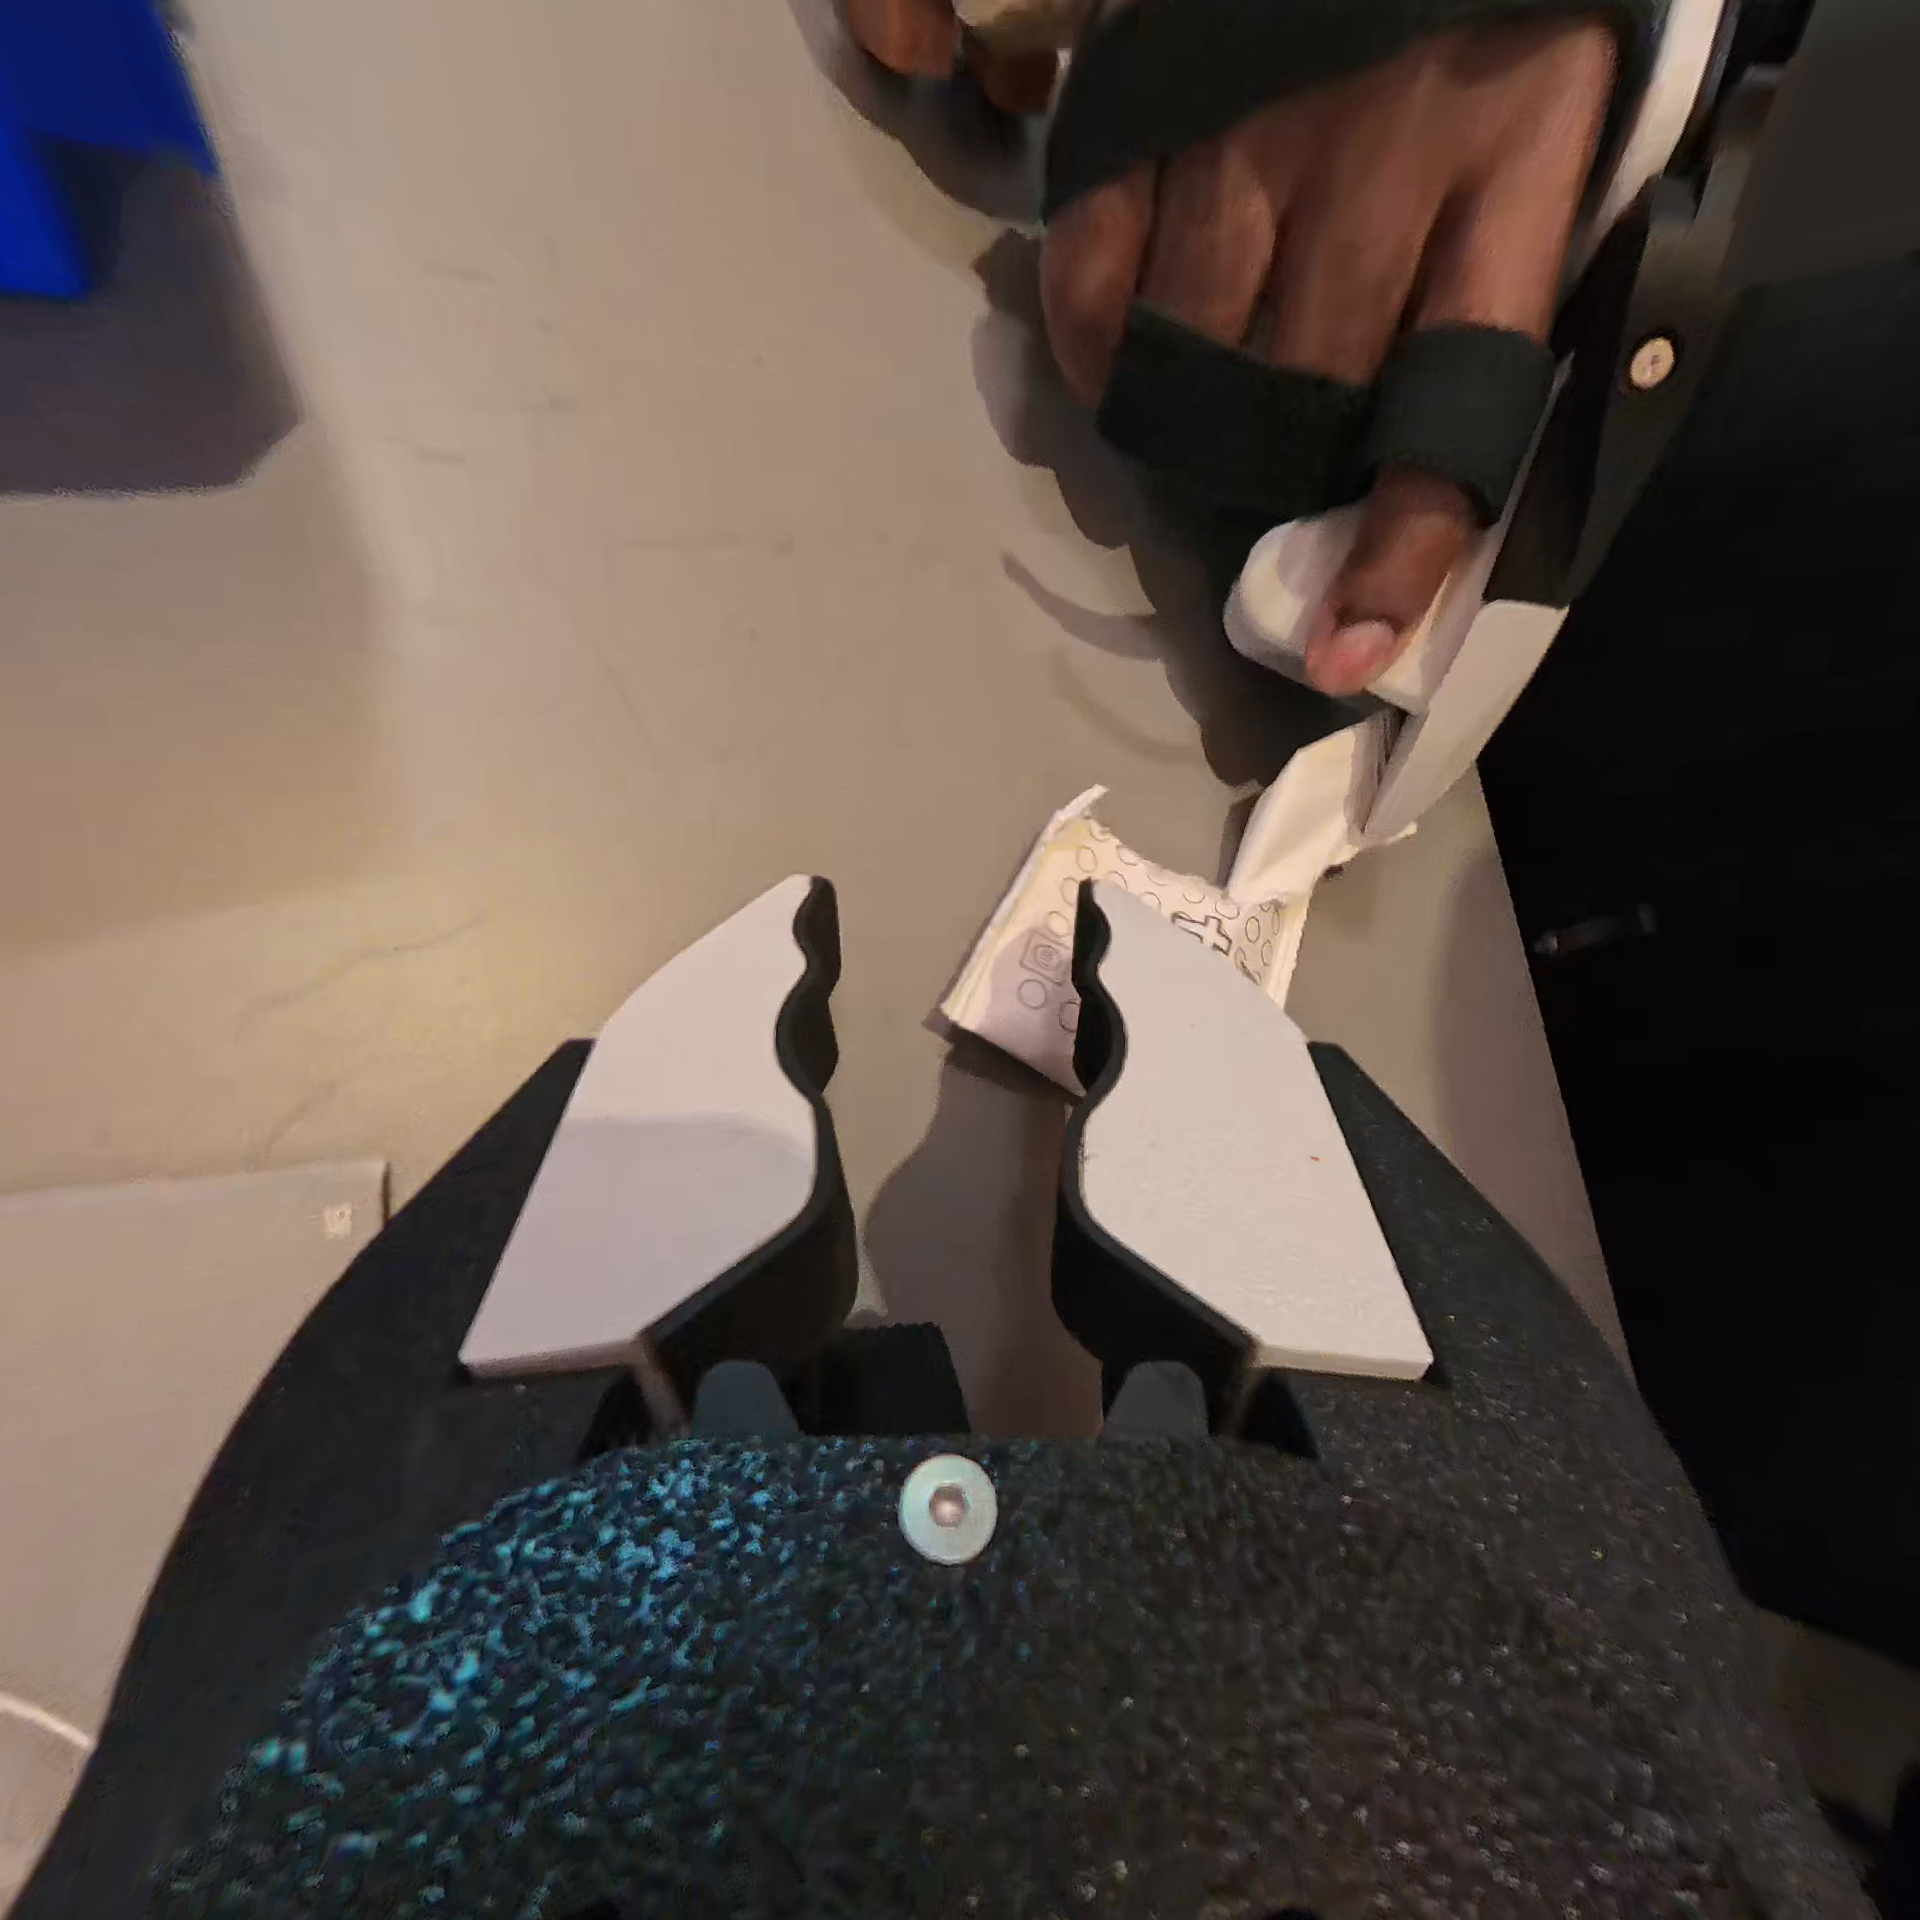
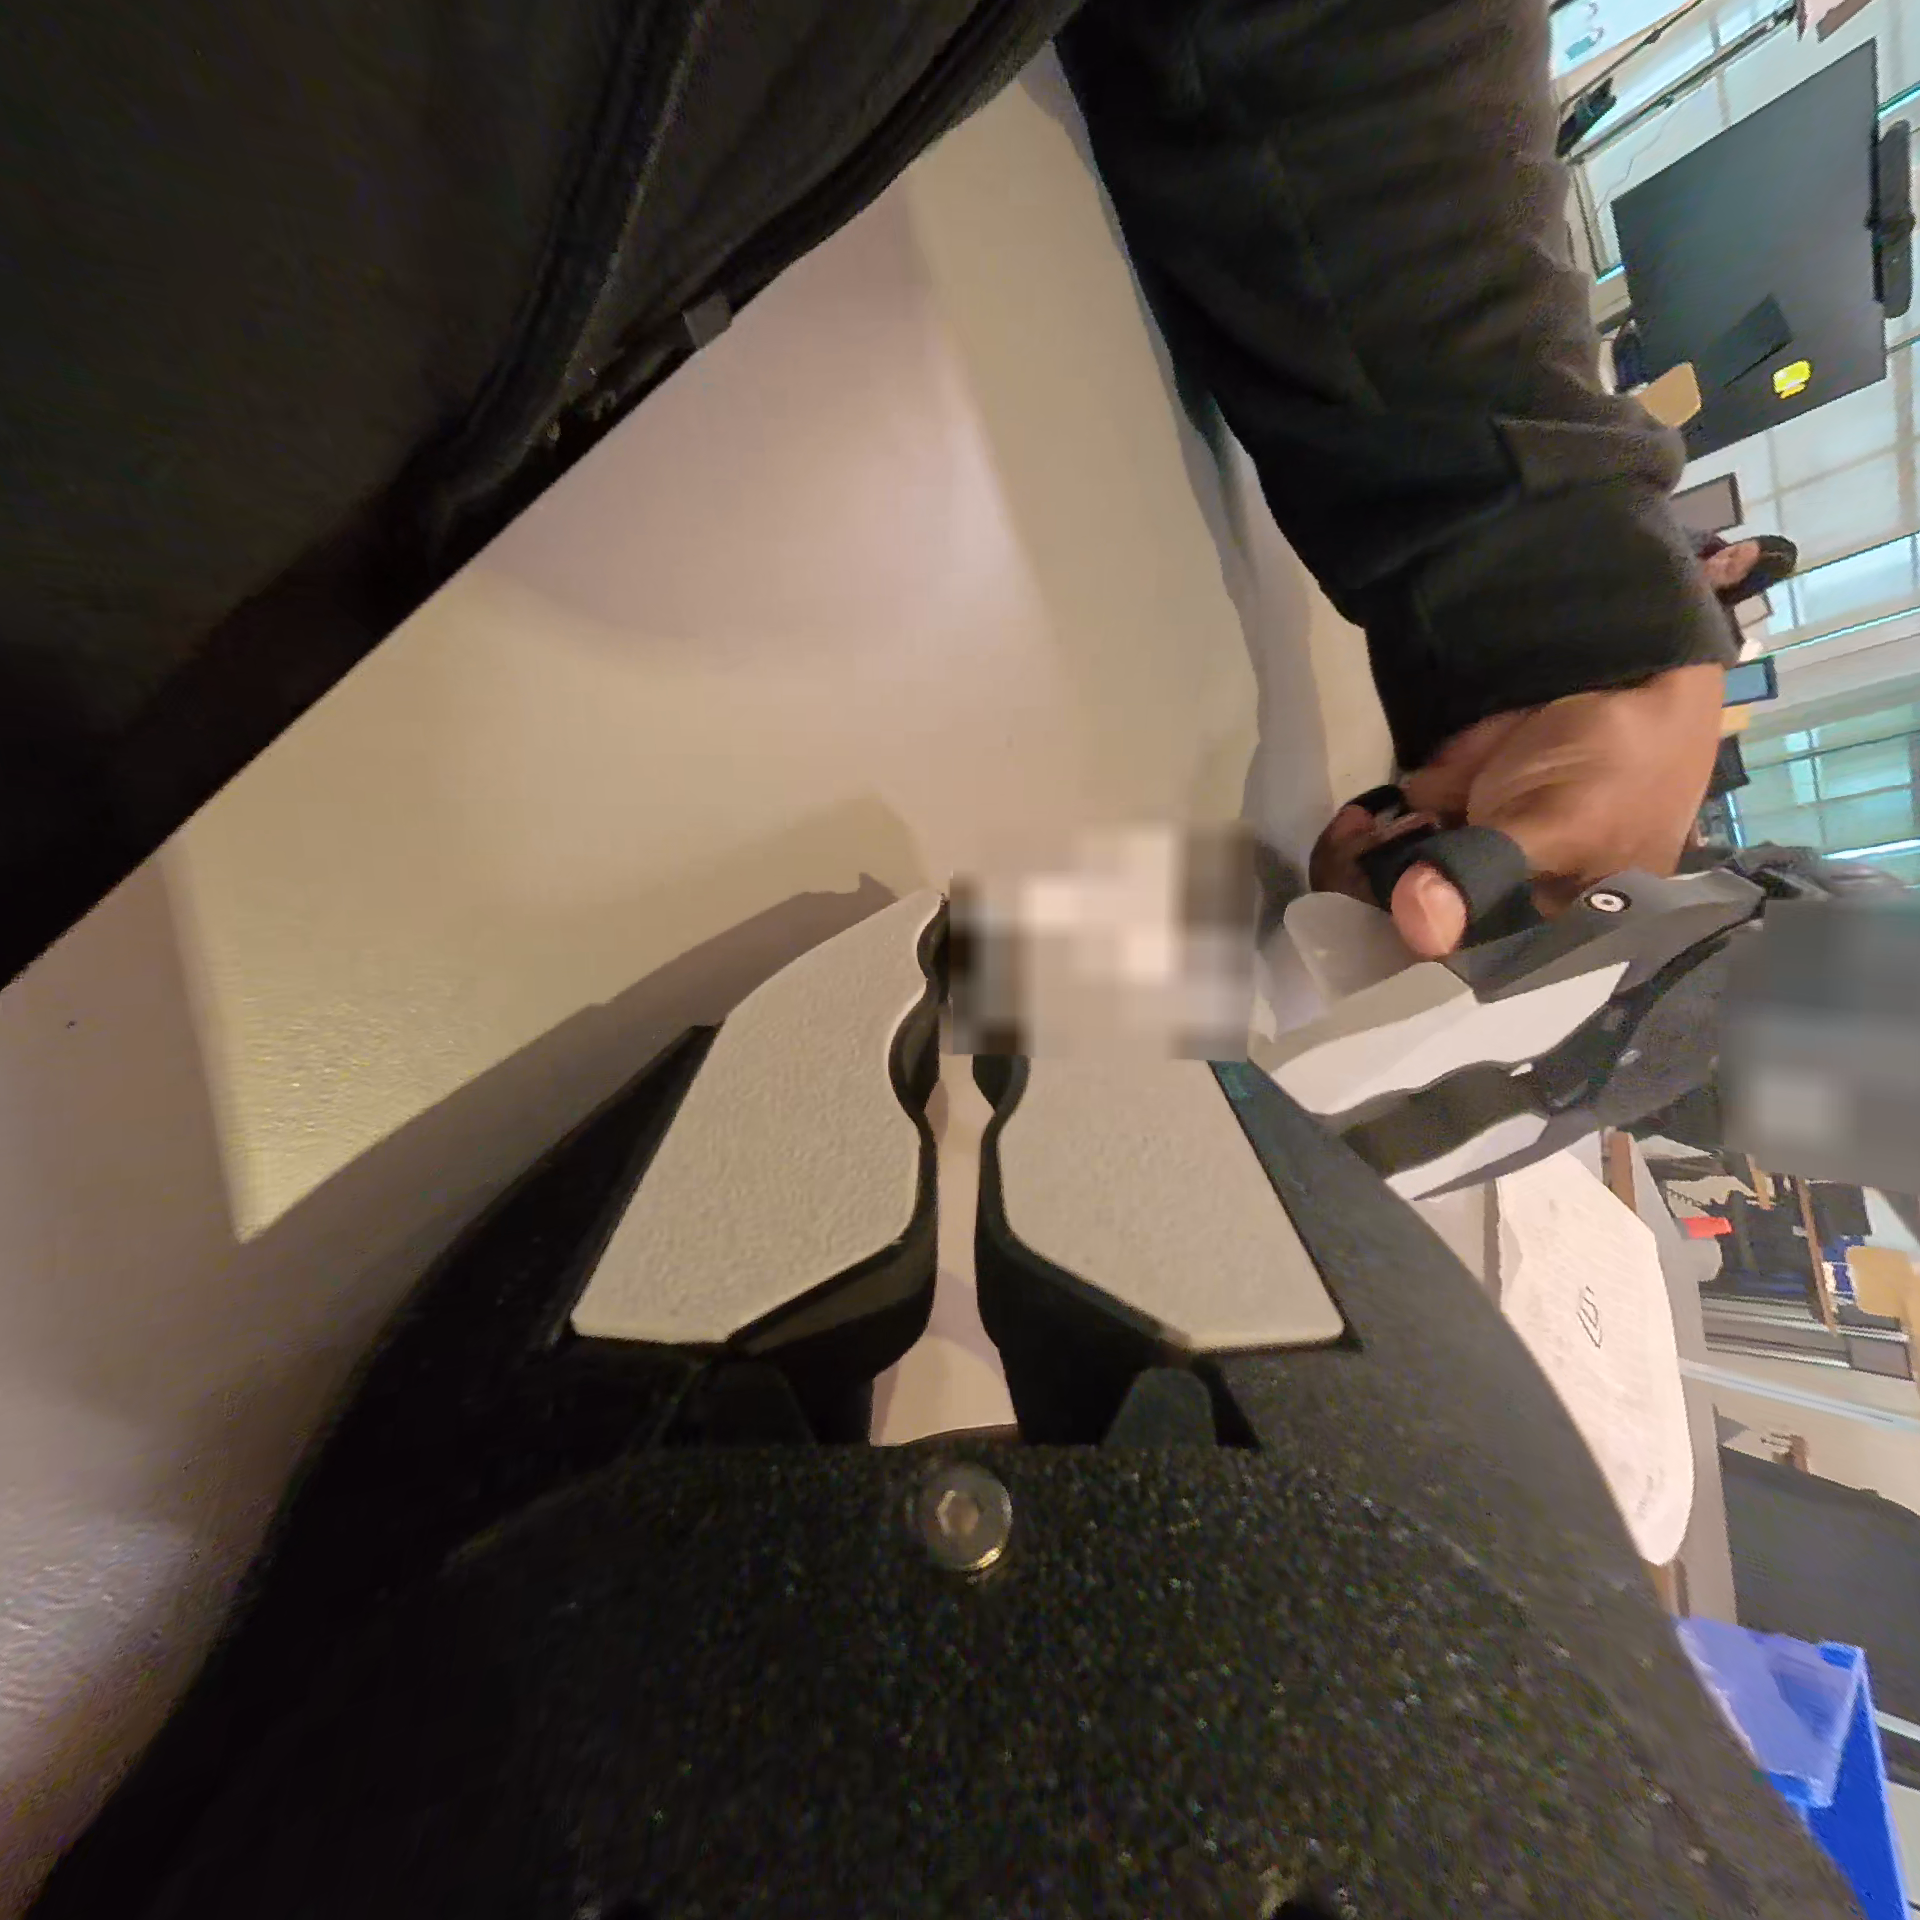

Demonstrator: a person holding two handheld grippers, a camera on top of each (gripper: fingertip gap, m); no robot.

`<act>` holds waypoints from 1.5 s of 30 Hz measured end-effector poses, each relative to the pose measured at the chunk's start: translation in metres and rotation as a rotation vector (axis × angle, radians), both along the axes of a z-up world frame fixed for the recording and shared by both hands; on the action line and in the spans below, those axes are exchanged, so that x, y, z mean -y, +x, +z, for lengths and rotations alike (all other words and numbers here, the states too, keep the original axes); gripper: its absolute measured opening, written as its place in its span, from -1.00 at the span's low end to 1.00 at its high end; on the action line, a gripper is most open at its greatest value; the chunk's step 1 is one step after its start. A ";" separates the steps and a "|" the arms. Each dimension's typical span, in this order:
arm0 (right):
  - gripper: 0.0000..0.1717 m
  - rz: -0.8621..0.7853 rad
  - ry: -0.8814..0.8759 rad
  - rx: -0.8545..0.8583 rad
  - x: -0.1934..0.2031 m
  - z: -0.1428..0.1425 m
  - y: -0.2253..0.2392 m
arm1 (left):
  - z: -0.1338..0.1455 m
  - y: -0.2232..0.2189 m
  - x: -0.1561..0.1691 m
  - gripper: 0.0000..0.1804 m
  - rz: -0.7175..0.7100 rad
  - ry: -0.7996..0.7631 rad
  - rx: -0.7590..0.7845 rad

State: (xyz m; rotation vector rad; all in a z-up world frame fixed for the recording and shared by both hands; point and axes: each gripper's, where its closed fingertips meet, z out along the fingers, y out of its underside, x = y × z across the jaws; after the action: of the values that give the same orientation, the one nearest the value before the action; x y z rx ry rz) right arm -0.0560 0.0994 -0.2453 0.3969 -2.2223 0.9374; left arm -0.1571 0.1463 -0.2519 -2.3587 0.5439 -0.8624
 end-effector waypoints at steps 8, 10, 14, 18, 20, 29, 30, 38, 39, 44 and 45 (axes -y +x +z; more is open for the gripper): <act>-1.00 -0.073 -0.049 -0.028 -0.006 0.013 -0.011 | -0.006 0.010 0.017 -0.88 -0.140 -0.055 -0.020; -1.00 -0.118 -0.068 -0.033 -0.009 0.016 -0.017 | -0.005 0.010 0.021 -0.96 -0.111 -0.049 0.023; -1.00 -0.211 -0.079 -0.058 -0.015 0.019 -0.027 | 0.001 0.004 0.028 -0.99 -0.022 0.016 0.037; -0.99 -0.283 -0.106 -0.095 -0.018 0.023 -0.035 | 0.011 -0.001 0.031 -0.99 0.065 0.148 0.025; -0.94 -0.319 -0.122 -0.118 -0.019 0.027 -0.040 | 0.017 -0.005 0.033 -0.99 0.106 0.229 0.003; -0.53 -0.472 -0.259 -0.096 -0.028 0.049 -0.054 | 0.052 -0.012 0.050 -0.99 0.171 0.566 -0.061; -0.50 -0.493 -0.275 -0.081 -0.031 0.051 -0.055 | 0.054 -0.013 0.052 -0.99 0.175 0.582 -0.055; -0.38 -0.681 -0.419 0.172 -0.042 0.042 -0.064 | 0.067 -0.021 0.054 -0.99 0.221 0.667 -0.026; -0.40 -0.696 -0.451 0.216 -0.041 0.041 -0.065 | 0.070 -0.021 0.054 -0.99 0.224 0.690 -0.021; -0.64 -0.679 -0.647 0.333 -0.030 0.057 -0.072 | 0.089 -0.018 0.053 -0.99 0.257 0.817 0.048; -0.73 -0.668 -0.691 0.338 -0.029 0.063 -0.073 | 0.091 -0.017 0.053 -0.99 0.258 0.829 0.066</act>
State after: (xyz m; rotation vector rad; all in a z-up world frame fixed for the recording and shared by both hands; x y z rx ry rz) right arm -0.1288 0.1282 -0.1821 -0.8157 -1.9156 1.3433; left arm -0.1739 0.0935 -0.1604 -1.5871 0.4403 -0.4610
